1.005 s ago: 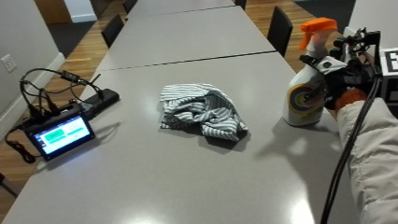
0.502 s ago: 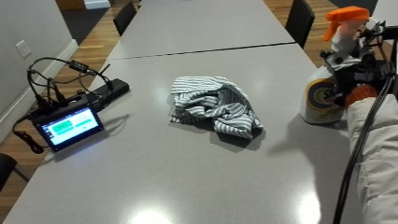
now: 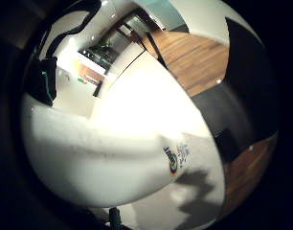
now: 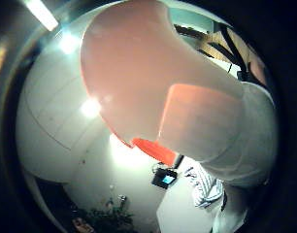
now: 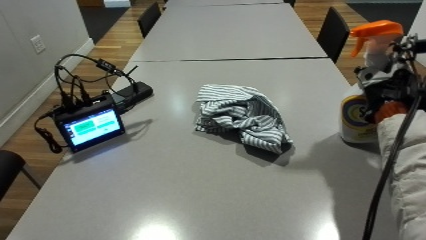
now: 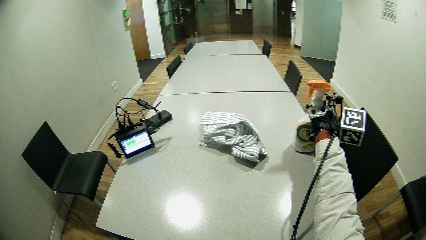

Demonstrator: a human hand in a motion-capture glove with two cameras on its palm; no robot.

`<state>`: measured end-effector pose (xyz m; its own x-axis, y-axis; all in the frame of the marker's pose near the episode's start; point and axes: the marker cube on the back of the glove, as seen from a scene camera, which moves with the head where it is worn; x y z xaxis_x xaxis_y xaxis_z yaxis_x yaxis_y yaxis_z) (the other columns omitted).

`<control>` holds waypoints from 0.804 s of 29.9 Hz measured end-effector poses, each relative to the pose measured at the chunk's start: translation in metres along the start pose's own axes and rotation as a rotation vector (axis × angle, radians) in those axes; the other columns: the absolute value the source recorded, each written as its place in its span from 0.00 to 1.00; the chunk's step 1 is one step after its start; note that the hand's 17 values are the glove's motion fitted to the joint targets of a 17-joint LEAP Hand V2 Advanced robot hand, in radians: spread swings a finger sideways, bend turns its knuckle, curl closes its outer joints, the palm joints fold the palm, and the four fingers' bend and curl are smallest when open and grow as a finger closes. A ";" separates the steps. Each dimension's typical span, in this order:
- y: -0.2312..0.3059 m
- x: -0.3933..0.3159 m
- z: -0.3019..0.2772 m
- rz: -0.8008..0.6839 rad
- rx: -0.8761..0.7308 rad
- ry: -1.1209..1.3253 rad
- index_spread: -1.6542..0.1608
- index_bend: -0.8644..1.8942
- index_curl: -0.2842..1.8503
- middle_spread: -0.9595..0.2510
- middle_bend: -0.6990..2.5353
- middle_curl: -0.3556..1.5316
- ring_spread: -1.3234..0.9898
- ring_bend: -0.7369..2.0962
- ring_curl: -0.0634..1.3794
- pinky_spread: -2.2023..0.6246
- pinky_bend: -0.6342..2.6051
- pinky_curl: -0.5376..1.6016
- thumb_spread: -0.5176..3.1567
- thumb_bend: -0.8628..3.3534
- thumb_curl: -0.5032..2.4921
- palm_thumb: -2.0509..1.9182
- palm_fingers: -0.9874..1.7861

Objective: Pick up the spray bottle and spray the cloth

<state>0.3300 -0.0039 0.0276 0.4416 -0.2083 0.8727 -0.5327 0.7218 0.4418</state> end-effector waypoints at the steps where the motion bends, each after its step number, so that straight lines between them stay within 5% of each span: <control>1: 0.001 0.000 -0.001 0.042 -0.005 0.021 0.77 0.38 0.38 0.70 0.33 0.45 0.50 0.43 0.36 0.71 0.31 0.46 0.28 0.20 0.37 0.83 0.75; 18: -0.020 -0.144 0.062 -0.408 -0.134 1.054 0.77 0.38 0.39 0.70 0.33 0.47 0.50 0.42 0.39 0.71 0.30 0.48 0.26 0.20 0.39 0.83 0.75; 24: -0.016 -0.170 0.084 -0.479 -0.146 1.181 0.77 0.38 0.39 0.70 0.33 0.48 0.50 0.42 0.39 0.71 0.30 0.48 0.25 0.20 0.39 0.82 0.76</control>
<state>0.2027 -0.0355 -0.1099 0.9756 0.1886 -0.1121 -0.0932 0.8185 0.5668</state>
